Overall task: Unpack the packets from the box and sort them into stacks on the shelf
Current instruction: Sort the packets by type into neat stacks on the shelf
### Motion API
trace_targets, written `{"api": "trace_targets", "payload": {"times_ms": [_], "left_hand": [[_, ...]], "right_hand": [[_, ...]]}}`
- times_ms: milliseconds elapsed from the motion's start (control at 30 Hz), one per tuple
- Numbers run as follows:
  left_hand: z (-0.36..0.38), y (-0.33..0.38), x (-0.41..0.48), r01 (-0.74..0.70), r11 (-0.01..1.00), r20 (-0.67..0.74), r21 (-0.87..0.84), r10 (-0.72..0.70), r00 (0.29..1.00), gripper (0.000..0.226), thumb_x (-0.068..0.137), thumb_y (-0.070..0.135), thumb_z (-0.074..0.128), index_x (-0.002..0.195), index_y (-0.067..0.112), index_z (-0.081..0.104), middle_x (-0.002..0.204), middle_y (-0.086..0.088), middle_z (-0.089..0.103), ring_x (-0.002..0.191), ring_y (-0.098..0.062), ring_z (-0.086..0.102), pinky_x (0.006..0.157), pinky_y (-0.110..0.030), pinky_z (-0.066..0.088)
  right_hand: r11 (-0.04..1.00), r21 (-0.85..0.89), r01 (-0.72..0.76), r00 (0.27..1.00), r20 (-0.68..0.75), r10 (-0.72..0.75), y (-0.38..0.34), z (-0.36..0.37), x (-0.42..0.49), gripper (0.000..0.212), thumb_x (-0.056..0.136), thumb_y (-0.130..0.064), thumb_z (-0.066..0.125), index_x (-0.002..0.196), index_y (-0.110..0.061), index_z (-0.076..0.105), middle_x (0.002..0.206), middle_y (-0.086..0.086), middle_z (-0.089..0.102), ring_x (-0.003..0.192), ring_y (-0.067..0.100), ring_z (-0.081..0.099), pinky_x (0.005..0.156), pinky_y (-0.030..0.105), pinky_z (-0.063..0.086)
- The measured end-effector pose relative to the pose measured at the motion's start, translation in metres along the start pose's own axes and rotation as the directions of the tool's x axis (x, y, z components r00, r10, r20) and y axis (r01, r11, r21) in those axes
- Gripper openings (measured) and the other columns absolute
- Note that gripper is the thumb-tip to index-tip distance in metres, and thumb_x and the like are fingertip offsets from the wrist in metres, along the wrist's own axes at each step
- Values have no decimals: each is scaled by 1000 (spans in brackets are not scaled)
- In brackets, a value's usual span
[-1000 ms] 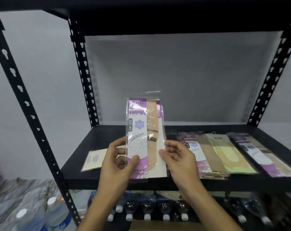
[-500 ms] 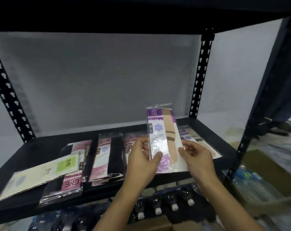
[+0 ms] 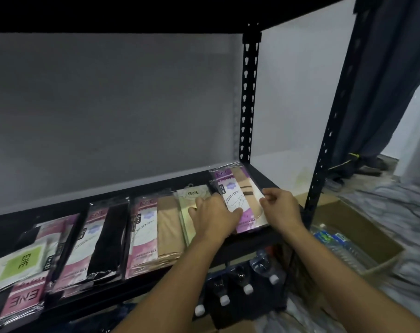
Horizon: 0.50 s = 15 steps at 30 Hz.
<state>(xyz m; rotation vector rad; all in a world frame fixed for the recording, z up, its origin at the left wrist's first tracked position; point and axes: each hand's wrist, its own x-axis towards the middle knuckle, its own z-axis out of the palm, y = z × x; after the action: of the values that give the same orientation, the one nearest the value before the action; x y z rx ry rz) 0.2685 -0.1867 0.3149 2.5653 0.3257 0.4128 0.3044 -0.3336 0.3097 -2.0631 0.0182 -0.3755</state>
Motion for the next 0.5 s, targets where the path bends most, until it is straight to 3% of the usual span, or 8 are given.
{"api": "trace_targets", "payload": {"times_ms": [133,333,500], "left_hand": [[16,7,9,-21,992,12,124,20,1000,42,76,59,64,100,25,64,109,4,64,117,-23,41,93,-41,29],[32,13,14,-83,949,57,304,69,996,51,79,62,59,107,20,64,118,-2,58,120,-25,36,95,-42,25],[32,13,12,-90,949,64,303,74,995,52,82,62,55,111,19,63,122,-4,56,121,-26,36,96,-43,26]], "right_hand": [[999,-49,-16,1000,1,16,19,7,17,29,88,-6,59,116,-5,66,103,11,69,102,23,61,89,25,47],[986,-154,-58,998,17,62,46,18,29,28,89,-15,57,115,-13,67,115,16,63,113,29,54,101,37,46],[990,-125,-58,998,-17,56,50,18,26,27,90,-11,58,114,-5,67,112,15,68,108,28,60,91,28,46]]}}
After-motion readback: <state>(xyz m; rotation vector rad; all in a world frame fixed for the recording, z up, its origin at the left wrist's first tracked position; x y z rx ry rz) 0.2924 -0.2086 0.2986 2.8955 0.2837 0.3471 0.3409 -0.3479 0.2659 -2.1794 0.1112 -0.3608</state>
